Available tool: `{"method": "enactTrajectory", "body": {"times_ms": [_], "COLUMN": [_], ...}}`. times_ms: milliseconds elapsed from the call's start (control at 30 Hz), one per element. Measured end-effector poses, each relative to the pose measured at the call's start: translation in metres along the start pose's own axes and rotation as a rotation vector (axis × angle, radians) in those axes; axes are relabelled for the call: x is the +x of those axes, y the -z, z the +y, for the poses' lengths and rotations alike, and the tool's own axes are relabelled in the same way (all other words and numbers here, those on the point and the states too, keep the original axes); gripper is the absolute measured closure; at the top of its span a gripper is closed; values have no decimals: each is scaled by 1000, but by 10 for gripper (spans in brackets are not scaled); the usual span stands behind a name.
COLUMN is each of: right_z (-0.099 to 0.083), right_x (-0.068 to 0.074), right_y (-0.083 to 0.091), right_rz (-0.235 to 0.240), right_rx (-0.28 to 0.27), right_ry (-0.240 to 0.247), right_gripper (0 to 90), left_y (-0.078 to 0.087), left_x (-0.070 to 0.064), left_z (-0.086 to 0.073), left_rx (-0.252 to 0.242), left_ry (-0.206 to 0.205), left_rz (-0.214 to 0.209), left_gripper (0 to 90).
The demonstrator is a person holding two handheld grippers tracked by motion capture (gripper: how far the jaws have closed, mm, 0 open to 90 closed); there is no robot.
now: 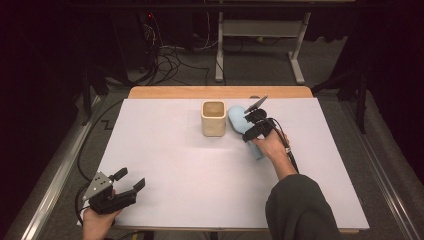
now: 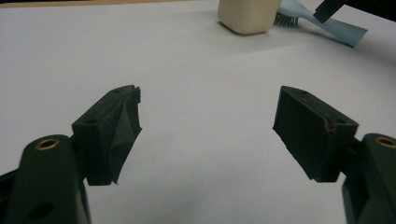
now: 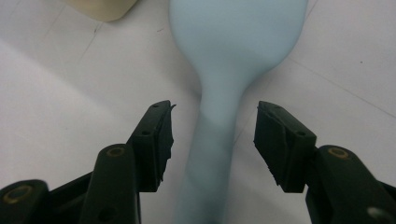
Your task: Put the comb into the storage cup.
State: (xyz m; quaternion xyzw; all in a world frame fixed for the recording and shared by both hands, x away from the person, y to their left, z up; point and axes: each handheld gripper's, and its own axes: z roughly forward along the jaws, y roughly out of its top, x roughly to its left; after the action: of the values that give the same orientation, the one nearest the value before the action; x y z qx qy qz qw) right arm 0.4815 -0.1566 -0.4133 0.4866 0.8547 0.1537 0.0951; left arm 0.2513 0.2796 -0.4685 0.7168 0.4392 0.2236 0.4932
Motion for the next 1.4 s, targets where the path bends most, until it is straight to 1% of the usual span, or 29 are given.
{"method": "enactTrajectory", "body": {"times_ms": [133,300,433,500,600,633,667,700,733,833,933,967,1033,1233,1400], "right_z": [1,3,6,8,11,11,11,11,11,10,9,8,7,4,2], "right_x": [-1,-1,1,2,7,8,9,9,9,8,6,5,3,1,-1], "right_y": [-7,-10,-14,-17,-20,-22,-23,-24,-24,-24,-23,-23,-23,-18,-12], "right_rz": [-8,-19,-34,-38,-55,-65,-70,-73,-70,-64,-51,-44,-26,-27,-19], "right_rx": [23,30,44,51,76,83,91,89,90,85,75,68,58,7,-9], "right_ry": [-13,-40,-47,-48,-43,-30,-36,-29,-47,-51,-73,-70,-80,-63,-63], "right_gripper": [510,563,594,627,660,678,681,685,688,695,699,700,701,703,703], "left_y": [0,0,-1,-1,-1,-1,-1,-1,-1,-1,0,0,-1,-1,-1], "left_x": [-1,-1,-1,-1,-1,-1,-1,-2,-2,-2,-2,-2,-2,-2,-2], "left_z": [0,0,0,0,0,0,0,0,0,0,0,0,0,0,0], "left_rx": [3,1,2,2,1,1,1,0,1,1,1,0,1,-1,-3], "left_ry": [-4,-1,-3,-4,-3,-3,-3,-3,-4,-5,-6,-6,-7,-2,0], "left_rz": [-5,-5,-7,-7,-9,-9,-9,-10,-10,-12,-11,-11,-12,-15,-16], "left_gripper": [234,234,234,234,234,234,234,234,235,235,235,235,235,235,236]}}
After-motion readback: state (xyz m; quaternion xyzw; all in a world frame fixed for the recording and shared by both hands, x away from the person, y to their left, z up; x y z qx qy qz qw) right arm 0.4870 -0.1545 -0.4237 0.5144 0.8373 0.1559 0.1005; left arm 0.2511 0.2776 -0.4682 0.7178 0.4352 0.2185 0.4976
